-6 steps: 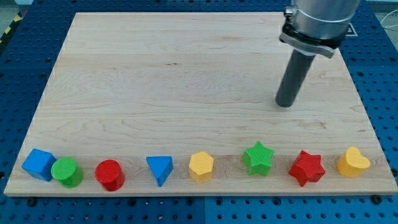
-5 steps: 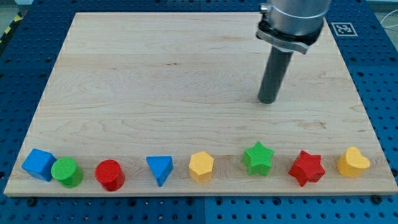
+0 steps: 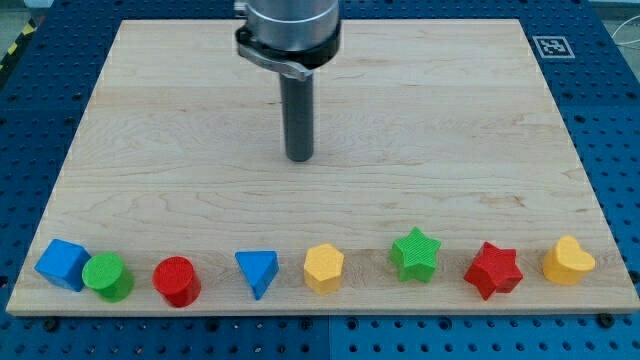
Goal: Point your arm towards blue cube
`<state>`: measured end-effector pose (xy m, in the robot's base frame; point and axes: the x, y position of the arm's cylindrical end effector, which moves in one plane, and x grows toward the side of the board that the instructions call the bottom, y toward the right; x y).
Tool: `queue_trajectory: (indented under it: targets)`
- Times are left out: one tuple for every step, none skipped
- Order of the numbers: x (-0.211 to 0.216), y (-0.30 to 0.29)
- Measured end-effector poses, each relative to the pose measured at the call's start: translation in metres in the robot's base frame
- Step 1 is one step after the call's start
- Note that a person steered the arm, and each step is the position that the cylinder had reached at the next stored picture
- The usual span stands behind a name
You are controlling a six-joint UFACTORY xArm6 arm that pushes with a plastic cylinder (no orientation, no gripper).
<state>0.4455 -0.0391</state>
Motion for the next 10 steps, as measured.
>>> queue_trajectory:
  targets:
    - [0.0,-0.026]
    - [0.0,-0.05]
    - [0.0,-0.075]
    - [0.0,-0.102]
    - [0.001,-0.128]
    - [0.02,-0.15]
    - [0.044,-0.171]
    - [0.064,-0.194]
    - [0.079,-0.219]
    - [0.08,-0.224]
